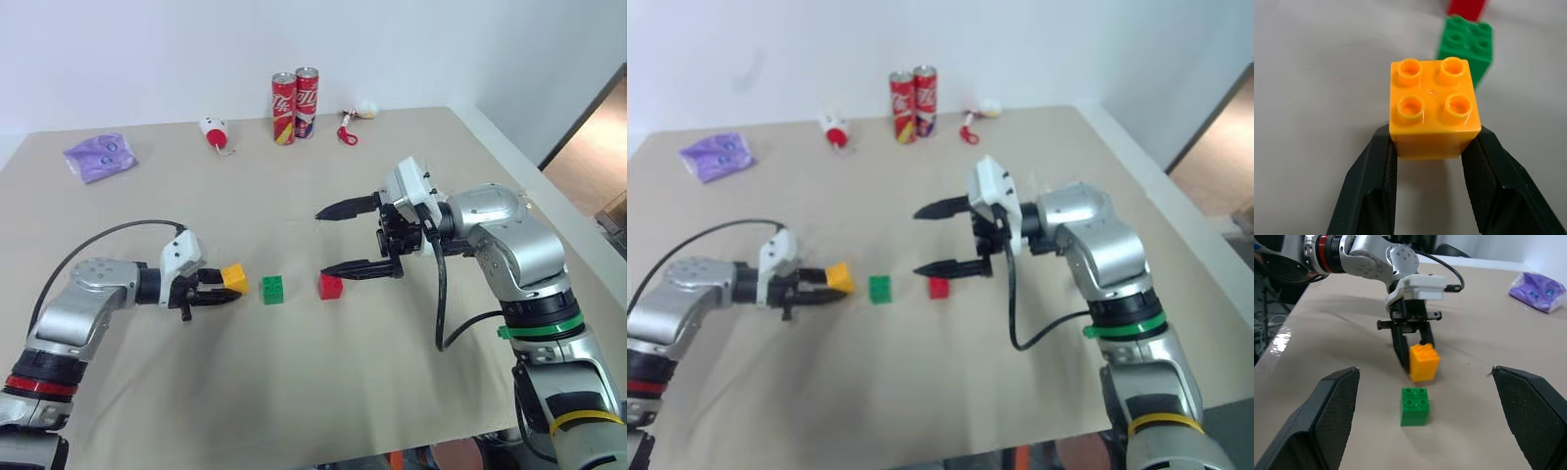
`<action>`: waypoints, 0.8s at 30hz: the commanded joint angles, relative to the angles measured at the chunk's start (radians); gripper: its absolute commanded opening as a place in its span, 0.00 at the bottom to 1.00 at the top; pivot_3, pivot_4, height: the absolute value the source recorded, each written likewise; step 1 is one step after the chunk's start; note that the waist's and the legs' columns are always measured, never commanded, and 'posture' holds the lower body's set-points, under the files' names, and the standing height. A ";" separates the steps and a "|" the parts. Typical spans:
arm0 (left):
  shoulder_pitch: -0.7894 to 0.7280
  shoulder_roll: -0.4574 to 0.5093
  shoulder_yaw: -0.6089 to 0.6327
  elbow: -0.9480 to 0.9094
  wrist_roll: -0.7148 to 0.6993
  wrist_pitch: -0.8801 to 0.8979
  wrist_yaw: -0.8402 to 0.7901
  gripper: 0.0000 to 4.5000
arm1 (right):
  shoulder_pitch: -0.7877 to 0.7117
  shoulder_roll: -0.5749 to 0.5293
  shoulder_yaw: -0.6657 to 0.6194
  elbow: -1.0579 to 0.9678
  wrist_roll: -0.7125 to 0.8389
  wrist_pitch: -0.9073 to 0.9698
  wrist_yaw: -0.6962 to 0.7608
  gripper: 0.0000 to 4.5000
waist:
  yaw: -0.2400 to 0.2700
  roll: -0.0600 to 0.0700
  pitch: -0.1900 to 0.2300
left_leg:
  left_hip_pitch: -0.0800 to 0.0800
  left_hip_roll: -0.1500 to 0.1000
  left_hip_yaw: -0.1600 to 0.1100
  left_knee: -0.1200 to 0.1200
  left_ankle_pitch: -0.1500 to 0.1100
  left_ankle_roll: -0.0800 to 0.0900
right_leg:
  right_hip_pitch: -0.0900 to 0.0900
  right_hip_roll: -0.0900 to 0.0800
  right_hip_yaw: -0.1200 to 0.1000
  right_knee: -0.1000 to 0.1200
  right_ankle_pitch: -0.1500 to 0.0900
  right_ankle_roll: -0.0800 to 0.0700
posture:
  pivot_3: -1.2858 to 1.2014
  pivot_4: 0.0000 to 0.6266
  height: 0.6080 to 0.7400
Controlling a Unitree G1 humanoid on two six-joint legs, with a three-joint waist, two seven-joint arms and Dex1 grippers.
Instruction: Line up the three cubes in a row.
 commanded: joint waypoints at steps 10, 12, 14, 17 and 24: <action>-0.104 0.055 -0.078 0.336 0.137 -0.355 -0.217 0.29 | 0.091 -0.103 -0.091 -0.142 0.060 0.054 -0.043 1.00 | 0.000 0.000 0.000 | 0.002 0.001 0.000 0.000 -0.002 0.004 | 0.001 0.001 -0.001 0.002 -0.002 -0.001 | 0.52 0.24 1.00; -0.120 0.052 -0.074 0.369 0.138 -0.373 -0.213 0.29 | 0.095 -0.106 -0.093 -0.146 0.064 0.055 -0.050 1.00 | 0.000 0.000 0.000 | 0.004 0.001 0.000 0.000 -0.001 0.005 | 0.001 0.001 0.000 0.003 -0.002 0.000 | 0.52 0.24 1.00; -0.134 0.054 -0.067 0.394 0.137 -0.382 -0.207 0.29 | 0.097 -0.107 -0.094 -0.149 0.066 0.054 -0.056 1.00 | -0.001 0.000 0.000 | 0.005 0.001 0.000 0.000 0.000 0.007 | 0.001 0.002 0.000 0.004 0.000 -0.001 | 0.52 0.24 1.00; -0.142 0.066 -0.044 0.401 0.114 -0.364 -0.204 0.29 | 0.098 -0.104 -0.094 -0.150 0.065 0.051 -0.064 1.00 | -0.002 0.000 0.000 | 0.006 0.001 0.000 0.000 0.002 0.010 | 0.001 0.002 0.000 0.005 0.000 -0.004 | 0.52 0.24 1.00; -0.076 0.105 0.011 0.321 0.065 -0.298 -0.206 0.29 | 0.081 -0.089 -0.080 -0.124 0.056 0.038 -0.059 1.00 | -0.008 0.000 0.000 | 0.008 0.001 0.000 0.000 0.004 0.011 | 0.000 0.003 0.001 0.010 0.000 -0.005 | 0.52 0.24 1.00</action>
